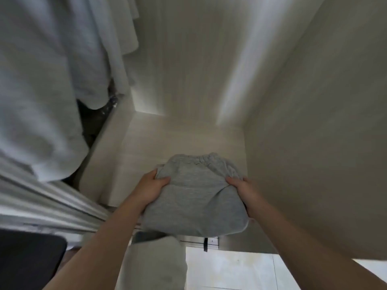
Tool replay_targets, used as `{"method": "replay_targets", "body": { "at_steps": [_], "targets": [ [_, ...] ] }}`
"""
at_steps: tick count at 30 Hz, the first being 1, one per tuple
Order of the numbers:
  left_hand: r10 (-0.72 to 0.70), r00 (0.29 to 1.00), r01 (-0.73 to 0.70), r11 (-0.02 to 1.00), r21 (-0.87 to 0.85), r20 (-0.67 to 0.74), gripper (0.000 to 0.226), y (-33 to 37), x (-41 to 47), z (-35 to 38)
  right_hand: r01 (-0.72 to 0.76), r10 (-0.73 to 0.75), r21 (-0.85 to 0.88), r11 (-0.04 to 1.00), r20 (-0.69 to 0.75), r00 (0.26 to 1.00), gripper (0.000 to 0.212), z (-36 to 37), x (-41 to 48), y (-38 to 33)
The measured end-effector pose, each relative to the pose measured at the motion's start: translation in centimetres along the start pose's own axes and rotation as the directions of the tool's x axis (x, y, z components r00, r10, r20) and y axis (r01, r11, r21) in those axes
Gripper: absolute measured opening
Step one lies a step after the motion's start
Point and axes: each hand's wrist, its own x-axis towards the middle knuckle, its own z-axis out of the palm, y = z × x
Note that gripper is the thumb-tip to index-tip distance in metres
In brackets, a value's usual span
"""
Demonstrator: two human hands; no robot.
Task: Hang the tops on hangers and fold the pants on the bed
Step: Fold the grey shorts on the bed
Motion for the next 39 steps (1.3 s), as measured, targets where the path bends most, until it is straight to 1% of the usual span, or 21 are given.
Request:
{"method": "replay_targets", "body": {
  "at_steps": [2,5,6,8,11,14,16,18,20,22,23,24,25,26,27,28,30,32,34,39],
  "targets": [
    [0.034,0.999,-0.034,0.999,0.012,0.025,0.017,-0.1,3.6,1.4,0.008,-0.009,-0.026,1.0,-0.042,0.999,0.019,-0.3,3.1,-0.2],
    [0.074,0.996,-0.077,0.996,0.045,0.05,0.015,-0.6,8.9,3.8,0.024,-0.031,-0.077,0.997,-0.095,0.995,0.039,-0.9,8.2,0.0],
    [0.081,0.995,-0.085,0.994,0.068,0.052,0.016,-0.9,10.7,4.6,0.035,-0.044,-0.092,0.995,-0.103,0.994,0.041,-1.1,9.9,0.0],
    [0.11,0.993,-0.116,0.985,0.124,0.052,0.021,-1.3,14.3,6.2,0.083,-0.107,-0.163,0.983,-0.143,0.984,0.038,-1.5,13.5,0.1],
    [0.165,0.985,-0.172,0.974,0.15,0.055,0.023,-1.4,19.3,8.8,0.164,-0.223,-0.265,0.95,-0.21,0.952,0.031,-2.2,18.6,-0.4],
    [0.194,0.981,-0.195,0.964,0.179,0.024,0.023,-1.0,23.6,11.3,0.213,-0.291,-0.31,0.927,-0.232,0.928,0.019,-2.7,22.7,-1.3],
    [0.203,0.979,-0.205,0.964,0.167,0.03,0.023,-0.5,26.2,12.7,0.23,-0.319,-0.322,0.918,-0.258,0.912,0.014,-2.8,25.2,-2.0],
    [0.208,0.977,-0.213,0.963,0.167,0.043,0.029,0.1,28.5,13.8,0.212,-0.342,-0.384,0.899,-0.311,0.887,0.019,-3.0,27.6,-2.7],
    [0.203,0.978,-0.208,0.958,0.199,0.045,0.037,0.4,30.1,14.9,0.152,-0.351,-0.47,0.869,-0.372,0.859,0.026,-3.1,29.7,-3.0],
    [0.199,0.98,-0.185,0.944,0.272,-0.027,0.048,0.0,30.7,15.8,0.075,-0.36,-0.568,0.82,-0.41,0.838,0.039,-2.7,30.7,-2.6],
    [0.224,0.971,-0.178,0.914,0.364,-0.089,0.055,-0.5,30.4,16.3,0.034,-0.396,-0.663,0.748,-0.405,0.824,0.047,-2.2,30.7,-2.1],
    [0.283,0.95,-0.185,0.853,0.487,-0.136,0.059,-1.2,29.8,16.7,0.011,-0.461,-0.782,0.623,-0.357,0.812,0.055,-1.6,30.3,-1.2],
    [0.369,0.918,-0.215,0.773,0.597,-0.147,0.061,-2.0,29.1,17.2,0.025,-0.521,-0.877,0.48,-0.262,0.813,0.062,-0.9,30.1,-0.1],
    [0.456,0.883,-0.27,0.694,0.667,-0.116,0.061,-2.7,28.5,17.7,0.073,-0.542,-0.93,0.361,-0.146,0.828,0.066,-0.2,29.9,0.9],
    [0.523,0.851,-0.332,0.621,0.71,-0.059,0.06,-3.3,28.2,18.2,0.12,-0.518,-0.951,0.284,-0.047,0.854,0.066,0.2,30.0,1.8],
    [0.553,0.833,-0.377,0.557,0.74,0.009,0.058,-3.9,28.2,18.6,0.144,-0.47,-0.959,0.244,0.013,0.883,0.063,0.5,30.4,2.6],
    [0.498,0.857,-0.393,0.469,0.791,0.131,0.058,-4.9,28.8,19.2,0.124,-0.384,-0.967,0.222,0.031,0.923,0.059,0.4,31.5,4.0],
    [0.408,0.894,-0.363,0.422,0.831,0.183,0.06,-5.5,29.9,19.6,0.105,-0.353,-0.971,0.217,0.022,0.935,0.061,-0.1,32.6,4.8],
    [0.374,0.906,-0.352,0.404,0.844,0.198,0.062,-5.5,30.9,20.1,0.106,-0.321,-0.97,0.22,0.031,0.947,0.062,-0.7,33.6,5.0],
    [0.298,0.927,-0.339,0.416,0.844,0.226,0.065,-4.1,32.1,20.6,0.11,-0.208,-0.968,0.225,0.062,0.976,0.067,-1.6,35.5,3.4]
  ]
}}
